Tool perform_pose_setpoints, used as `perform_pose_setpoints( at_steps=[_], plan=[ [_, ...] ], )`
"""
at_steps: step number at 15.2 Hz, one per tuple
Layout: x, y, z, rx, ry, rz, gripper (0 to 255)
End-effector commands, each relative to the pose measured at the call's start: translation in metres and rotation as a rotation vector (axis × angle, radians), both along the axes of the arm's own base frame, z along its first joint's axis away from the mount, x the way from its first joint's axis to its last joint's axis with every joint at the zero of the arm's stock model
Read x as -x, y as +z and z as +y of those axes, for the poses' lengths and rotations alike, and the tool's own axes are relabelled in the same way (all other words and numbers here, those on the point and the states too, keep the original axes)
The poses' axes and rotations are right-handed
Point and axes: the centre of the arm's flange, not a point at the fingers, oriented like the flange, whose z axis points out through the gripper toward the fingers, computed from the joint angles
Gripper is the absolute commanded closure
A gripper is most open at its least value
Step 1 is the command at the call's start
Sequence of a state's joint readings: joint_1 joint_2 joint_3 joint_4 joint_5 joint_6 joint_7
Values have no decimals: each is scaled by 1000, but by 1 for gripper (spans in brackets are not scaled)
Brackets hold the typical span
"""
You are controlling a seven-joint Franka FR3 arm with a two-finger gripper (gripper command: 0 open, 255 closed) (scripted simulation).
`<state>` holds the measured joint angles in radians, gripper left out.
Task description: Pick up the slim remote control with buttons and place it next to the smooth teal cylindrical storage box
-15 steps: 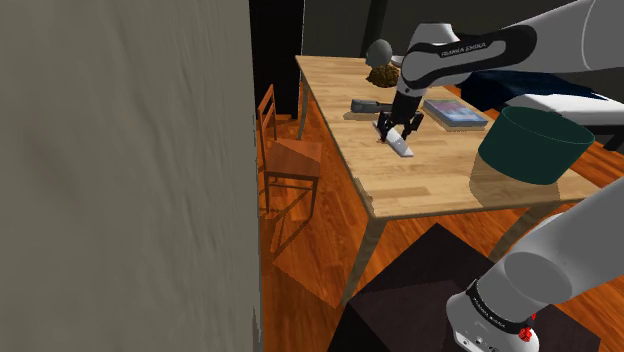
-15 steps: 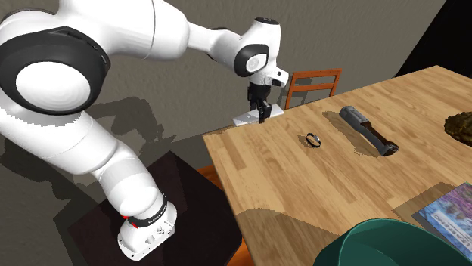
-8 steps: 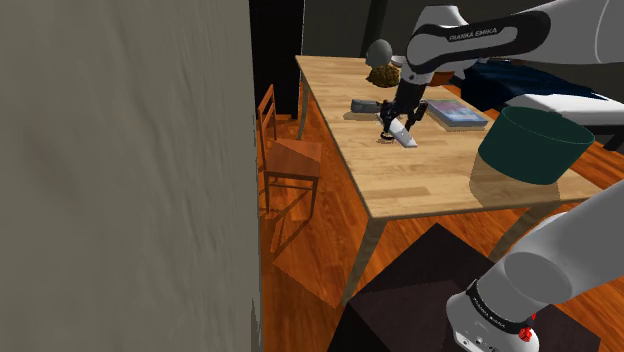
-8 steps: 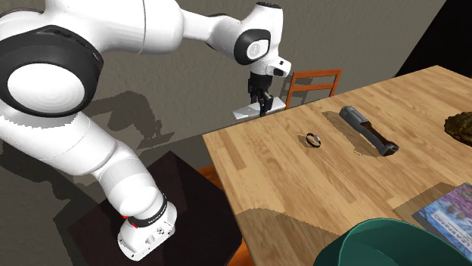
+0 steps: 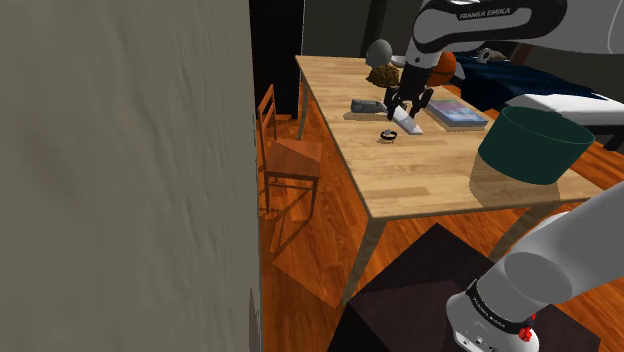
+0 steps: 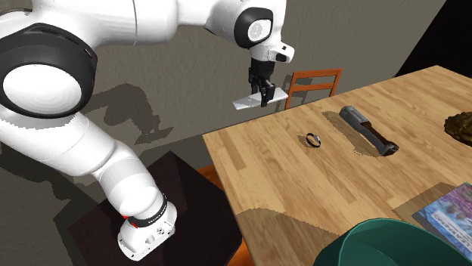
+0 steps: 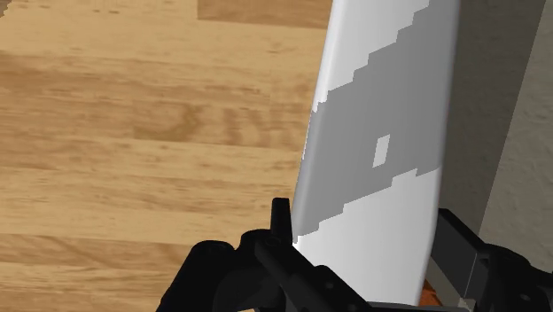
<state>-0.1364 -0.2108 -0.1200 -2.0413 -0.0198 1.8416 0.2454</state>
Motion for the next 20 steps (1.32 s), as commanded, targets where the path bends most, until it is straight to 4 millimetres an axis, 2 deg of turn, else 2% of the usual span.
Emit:
perform_pose_setpoints(
  at_steps=[1,9,20],
  plan=[
    [0,10,0,0,0,0,255],
    [0,50,0,0,0,0,255],
    [-3,51,-145,0,0,0,255]
  ],
)
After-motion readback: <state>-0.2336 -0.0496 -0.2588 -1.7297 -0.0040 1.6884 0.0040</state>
